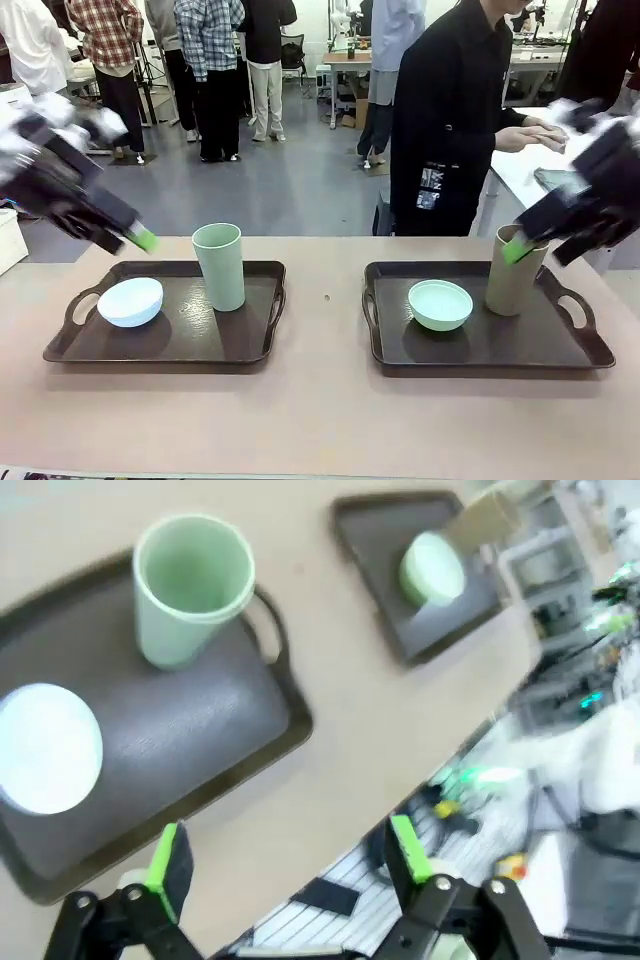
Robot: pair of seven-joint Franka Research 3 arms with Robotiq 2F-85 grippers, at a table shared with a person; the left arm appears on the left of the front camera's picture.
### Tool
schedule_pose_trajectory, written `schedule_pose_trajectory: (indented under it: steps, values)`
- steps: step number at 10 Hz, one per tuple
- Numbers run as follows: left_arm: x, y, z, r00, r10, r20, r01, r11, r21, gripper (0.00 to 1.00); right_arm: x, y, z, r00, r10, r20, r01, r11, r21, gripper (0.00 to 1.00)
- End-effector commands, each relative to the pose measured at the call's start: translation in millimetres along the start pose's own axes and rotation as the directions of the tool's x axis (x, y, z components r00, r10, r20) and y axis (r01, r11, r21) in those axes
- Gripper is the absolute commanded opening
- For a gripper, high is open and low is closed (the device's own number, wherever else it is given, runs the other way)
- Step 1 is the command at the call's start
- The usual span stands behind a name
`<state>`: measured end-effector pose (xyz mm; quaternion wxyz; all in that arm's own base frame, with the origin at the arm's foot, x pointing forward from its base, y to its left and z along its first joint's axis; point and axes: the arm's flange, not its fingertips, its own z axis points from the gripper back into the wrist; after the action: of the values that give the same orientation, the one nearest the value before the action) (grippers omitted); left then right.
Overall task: Set up a tray with a mat and arrange the tableware.
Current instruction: Pick up the Picnic Bowl and Reusable plastic cup from the Handle tray in front of the human's position and hold them in the air.
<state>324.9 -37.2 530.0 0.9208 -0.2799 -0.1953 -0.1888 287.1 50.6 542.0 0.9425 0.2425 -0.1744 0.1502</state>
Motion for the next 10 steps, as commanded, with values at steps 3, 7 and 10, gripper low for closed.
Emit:
schedule_pose_trajectory:
  steps: [3,7,10]
  values:
    - [-46,85,-18,0.914,0.398,0.079,-0.313,0.815,-0.488,1.0,-93,-115,15,0.843,-0.535,-0.052,0.358,0.488,0.796,1.0]
    - [-33,106,1,0.913,0.405,0.045,-0.346,0.828,-0.44,1.0,-68,-136,60,0.943,-0.328,0.066,0.23,0.781,0.581,1.0]
    - [-46,118,-19,0.849,0.528,0.027,-0.34,0.585,-0.737,1.0,-73,-162,18,0.84,-0.518,-0.159,0.447,0.497,0.743,1.0]
